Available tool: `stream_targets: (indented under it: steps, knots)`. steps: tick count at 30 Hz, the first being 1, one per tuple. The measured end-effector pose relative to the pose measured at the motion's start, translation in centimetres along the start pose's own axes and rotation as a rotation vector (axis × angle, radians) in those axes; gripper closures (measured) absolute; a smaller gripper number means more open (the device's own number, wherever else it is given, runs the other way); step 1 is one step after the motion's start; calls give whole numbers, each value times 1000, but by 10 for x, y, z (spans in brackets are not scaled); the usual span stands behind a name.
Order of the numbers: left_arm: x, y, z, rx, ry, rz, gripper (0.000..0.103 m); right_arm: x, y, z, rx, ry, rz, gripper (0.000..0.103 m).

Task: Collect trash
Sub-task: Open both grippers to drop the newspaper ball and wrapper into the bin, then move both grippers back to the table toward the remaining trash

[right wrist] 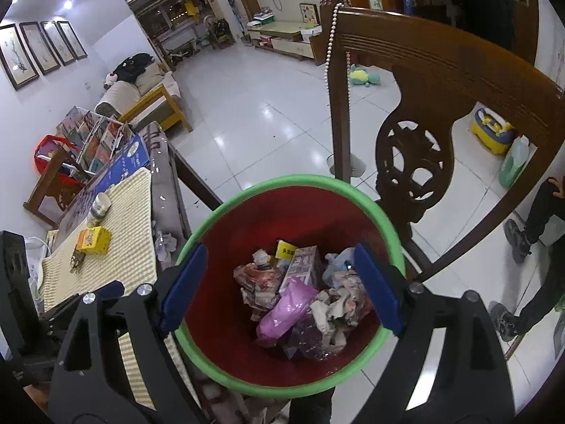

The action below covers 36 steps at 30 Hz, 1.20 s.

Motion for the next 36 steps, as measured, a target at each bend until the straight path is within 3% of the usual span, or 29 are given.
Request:
stream_targets:
  steps: [14, 24, 29, 36]
  knots:
    - [-72, 21, 18, 8, 90, -57, 19, -58, -15, 7, -23, 39, -35, 15]
    - [-167, 52, 41, 20, 199, -144, 19, -136, -37, 31, -81, 118, -66, 14]
    - [-239, 68, 43, 34, 226, -238, 19, -178, -48, 45, -105, 155, -69, 14]
    - [-343, 79, 9, 72, 217, -425, 19, -221, -58, 70, -133, 154, -69, 13]
Point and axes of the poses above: each gripper's, at about its wrist camera, not at the fingertips, and y roughly against the way its jaws point, x to its right, z to its underside, the point moved 2 cm from there along -y, roughly the way its jaws point, and after that the axes turned 1 degree about y, right-handed, at the moved point
